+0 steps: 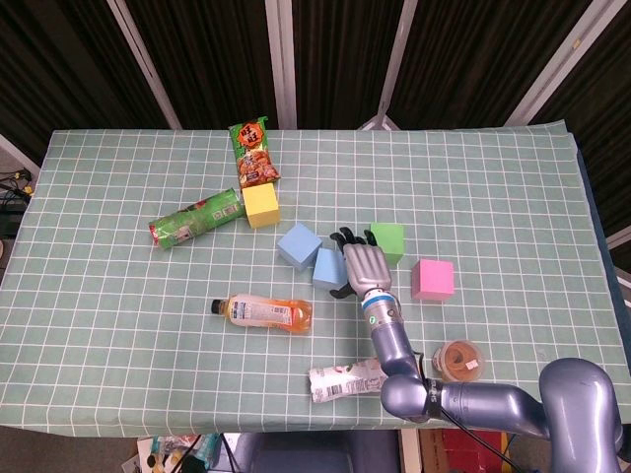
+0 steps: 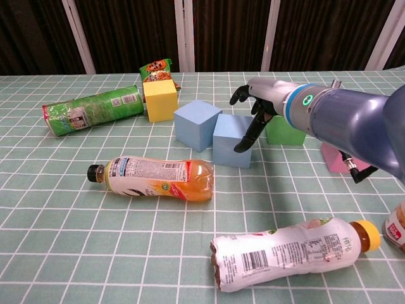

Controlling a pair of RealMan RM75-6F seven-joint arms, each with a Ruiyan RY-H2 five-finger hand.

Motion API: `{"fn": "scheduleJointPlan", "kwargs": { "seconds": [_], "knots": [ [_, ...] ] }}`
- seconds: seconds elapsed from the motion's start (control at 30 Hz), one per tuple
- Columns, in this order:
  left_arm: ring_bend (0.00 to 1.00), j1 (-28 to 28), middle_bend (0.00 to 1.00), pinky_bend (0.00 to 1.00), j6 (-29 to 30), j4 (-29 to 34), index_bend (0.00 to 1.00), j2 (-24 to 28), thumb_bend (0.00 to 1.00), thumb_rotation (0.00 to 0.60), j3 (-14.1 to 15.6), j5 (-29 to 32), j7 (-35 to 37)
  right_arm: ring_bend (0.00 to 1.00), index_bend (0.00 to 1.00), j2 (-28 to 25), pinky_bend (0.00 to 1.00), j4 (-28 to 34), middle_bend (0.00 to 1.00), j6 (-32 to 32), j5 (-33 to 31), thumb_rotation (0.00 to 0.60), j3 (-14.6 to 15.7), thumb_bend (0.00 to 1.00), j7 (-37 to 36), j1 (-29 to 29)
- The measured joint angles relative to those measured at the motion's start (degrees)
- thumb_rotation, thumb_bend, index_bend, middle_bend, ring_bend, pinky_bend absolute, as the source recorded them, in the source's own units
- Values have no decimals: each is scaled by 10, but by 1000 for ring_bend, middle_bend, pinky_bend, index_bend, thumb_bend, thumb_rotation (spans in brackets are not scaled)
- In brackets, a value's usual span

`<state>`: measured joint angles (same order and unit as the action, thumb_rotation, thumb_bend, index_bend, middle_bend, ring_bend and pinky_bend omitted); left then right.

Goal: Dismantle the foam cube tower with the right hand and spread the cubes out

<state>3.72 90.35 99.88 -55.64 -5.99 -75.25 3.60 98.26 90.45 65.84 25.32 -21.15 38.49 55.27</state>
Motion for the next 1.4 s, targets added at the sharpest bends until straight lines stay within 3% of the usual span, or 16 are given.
{"fn": "scheduleJointPlan", "kwargs": {
  "seconds": [0.2, 0.37, 0.47, 0.7, 0.93, 1.17, 1.4],
  "knots": [
    [0, -1, 0, 0, -1, 0, 188, -1, 151, 600, 0, 1, -5, 369, 333, 18, 58, -21, 268, -2, -4, 600, 14, 72, 14, 7],
    [0, 1, 0, 0, 1, 0, 193, -1, 152, 600, -1, 1, -3, 626, 591, 39, 232, -42, 523, 9, 5, 600, 22, 302, 20, 12],
    [0, 1, 0, 0, 0, -1, 195, 0, 151, 600, -3, 4, -1, 718, 696, 47, 317, -47, 613, 26, 21, 600, 18, 377, 10, 10],
    [0, -1, 0, 0, -5, -1, 197, 0, 151, 600, -1, 1, -2, 729, 708, 48, 325, -44, 623, 93, 102, 600, 4, 394, -49, -17],
    [0, -1, 0, 0, -5, 1, 198, 0, 152, 600, -2, 2, -5, 705, 708, -44, 314, 41, 623, 106, 123, 600, 2, 395, -67, -68],
    [0, -4, 0, 0, -7, 5, 198, -4, 151, 600, 0, -2, -20, 672, 707, -153, 277, 137, 608, 97, 157, 600, 26, 395, -108, -138],
    [0, -5, 0, 0, -7, 6, 199, -5, 151, 600, 0, 1, -22, 654, 707, -180, 264, 170, 590, 77, 199, 600, 62, 395, -137, -169]
  ]
}}
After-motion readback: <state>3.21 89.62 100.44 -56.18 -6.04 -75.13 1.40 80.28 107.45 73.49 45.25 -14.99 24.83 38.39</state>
